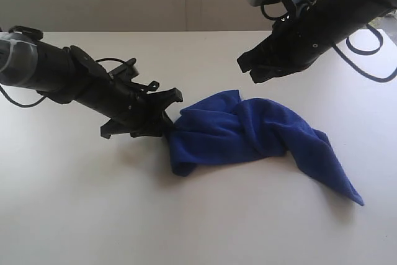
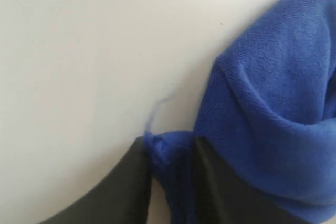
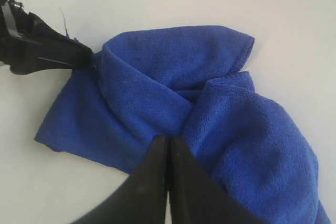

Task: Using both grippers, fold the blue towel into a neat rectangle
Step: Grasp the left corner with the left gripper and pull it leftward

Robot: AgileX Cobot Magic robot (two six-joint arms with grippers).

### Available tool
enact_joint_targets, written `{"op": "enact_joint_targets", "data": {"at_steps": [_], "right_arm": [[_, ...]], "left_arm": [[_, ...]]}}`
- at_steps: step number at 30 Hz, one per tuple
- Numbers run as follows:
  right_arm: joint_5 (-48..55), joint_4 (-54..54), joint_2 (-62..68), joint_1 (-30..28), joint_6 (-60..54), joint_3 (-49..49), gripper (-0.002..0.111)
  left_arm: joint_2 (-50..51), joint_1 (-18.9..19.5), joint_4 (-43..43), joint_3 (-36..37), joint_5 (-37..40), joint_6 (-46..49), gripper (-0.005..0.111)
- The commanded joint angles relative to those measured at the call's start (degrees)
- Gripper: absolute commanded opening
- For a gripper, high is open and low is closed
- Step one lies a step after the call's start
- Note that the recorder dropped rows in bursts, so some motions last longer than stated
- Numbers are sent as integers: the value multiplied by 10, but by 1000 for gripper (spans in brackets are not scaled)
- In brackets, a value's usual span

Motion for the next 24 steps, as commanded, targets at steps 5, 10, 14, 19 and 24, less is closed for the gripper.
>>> {"op": "enact_joint_targets", "data": {"at_steps": [5,10,14,19,24], "right_arm": [[-4,-1,1,-5,0,2,0],[-4,-1,1,-5,0,2,0],[-4,-1,1,-5,0,2,0],[-2,-1,1,-5,0,2,0],[0,-1,1,-5,0,2,0]], "left_arm": [[-14,-2,-9,0,-9,1,0],[-68,-2,20,0,-10,16,0],[-124,-2,74,0,-7,17,0],[-202,-2,134,0,-10,17,0],[-274,11,208,0,-1,14,0]]}}
